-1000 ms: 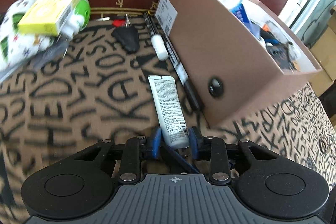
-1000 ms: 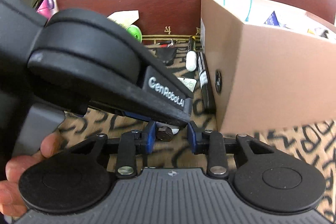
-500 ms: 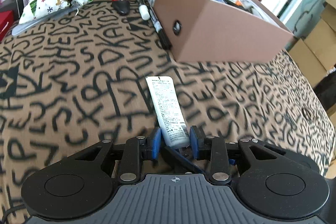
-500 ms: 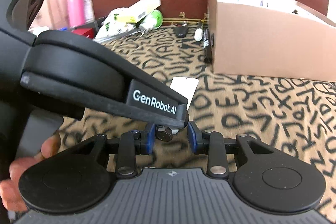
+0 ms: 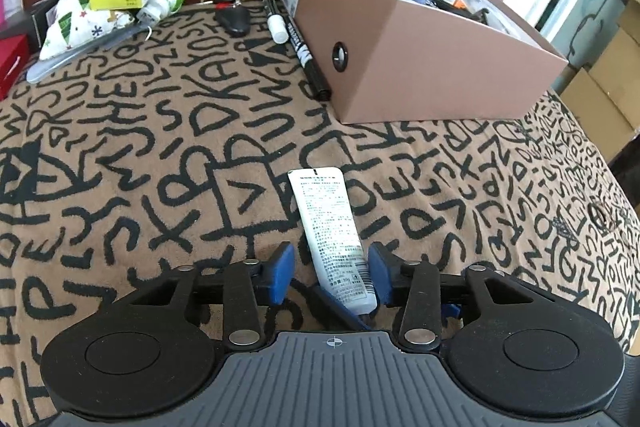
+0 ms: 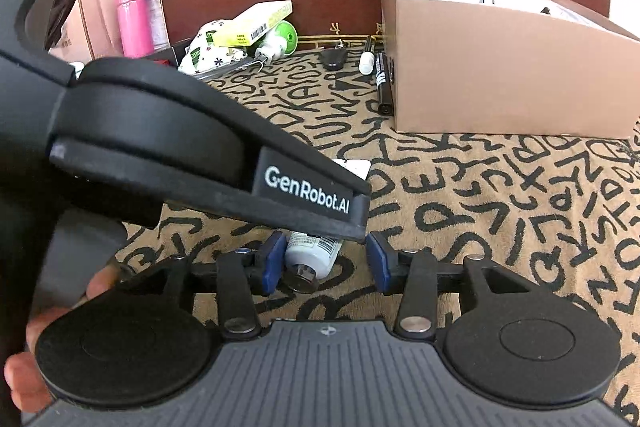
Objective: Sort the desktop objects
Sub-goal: 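Carry the white tube with the left gripper into the cardboard box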
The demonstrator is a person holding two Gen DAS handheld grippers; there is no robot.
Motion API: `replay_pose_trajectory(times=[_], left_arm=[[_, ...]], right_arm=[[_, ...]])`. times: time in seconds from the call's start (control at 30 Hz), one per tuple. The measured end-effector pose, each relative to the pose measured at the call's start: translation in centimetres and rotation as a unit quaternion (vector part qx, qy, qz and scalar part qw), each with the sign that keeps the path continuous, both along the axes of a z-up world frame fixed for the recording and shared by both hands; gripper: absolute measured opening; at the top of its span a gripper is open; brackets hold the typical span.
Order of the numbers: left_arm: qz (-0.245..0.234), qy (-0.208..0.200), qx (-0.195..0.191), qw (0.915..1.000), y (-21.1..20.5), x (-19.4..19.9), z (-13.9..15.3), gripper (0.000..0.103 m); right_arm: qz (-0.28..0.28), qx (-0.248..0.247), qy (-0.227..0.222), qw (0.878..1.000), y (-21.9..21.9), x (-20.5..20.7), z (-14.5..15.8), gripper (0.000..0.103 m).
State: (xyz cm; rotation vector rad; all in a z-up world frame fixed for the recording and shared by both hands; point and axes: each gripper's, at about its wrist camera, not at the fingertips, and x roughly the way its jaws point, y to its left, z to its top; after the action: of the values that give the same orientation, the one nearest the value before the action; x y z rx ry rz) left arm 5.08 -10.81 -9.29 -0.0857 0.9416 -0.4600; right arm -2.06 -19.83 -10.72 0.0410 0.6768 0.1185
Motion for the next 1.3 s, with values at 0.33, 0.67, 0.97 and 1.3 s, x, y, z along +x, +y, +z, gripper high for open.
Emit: replay_pose_trajectory(times=[0.33, 0.67, 0.97, 1.3], left_arm=[[0.000, 0.001, -0.001, 1.0000, -0.9, -0.1, 0.1, 0.033], [-0.012, -0.065, -0.015, 0.9977, -3.8, -2.3, 4.7, 0.033], [-0.037, -0.157, -0.041, 0.9861, -8.3, -0.4, 11.2, 0.032], [-0.055, -0.167, -0.061, 0.9825, -12.7, 8.1, 13.5, 0.031]], right_arm=[[0.006, 0.014, 0.006, 1.000, -0.9, -0.1, 0.3, 0.036], [-0.014, 0.029, -0.054, 0.998, -3.7, -2.4, 4.0, 0.031], [-0.048, 0.009, -0.150, 0.987, -7.4, -0.8, 9.4, 0.031], [-0.084, 0.022, -0.179, 0.980, -12.3, 6.8, 11.7, 0.031]])
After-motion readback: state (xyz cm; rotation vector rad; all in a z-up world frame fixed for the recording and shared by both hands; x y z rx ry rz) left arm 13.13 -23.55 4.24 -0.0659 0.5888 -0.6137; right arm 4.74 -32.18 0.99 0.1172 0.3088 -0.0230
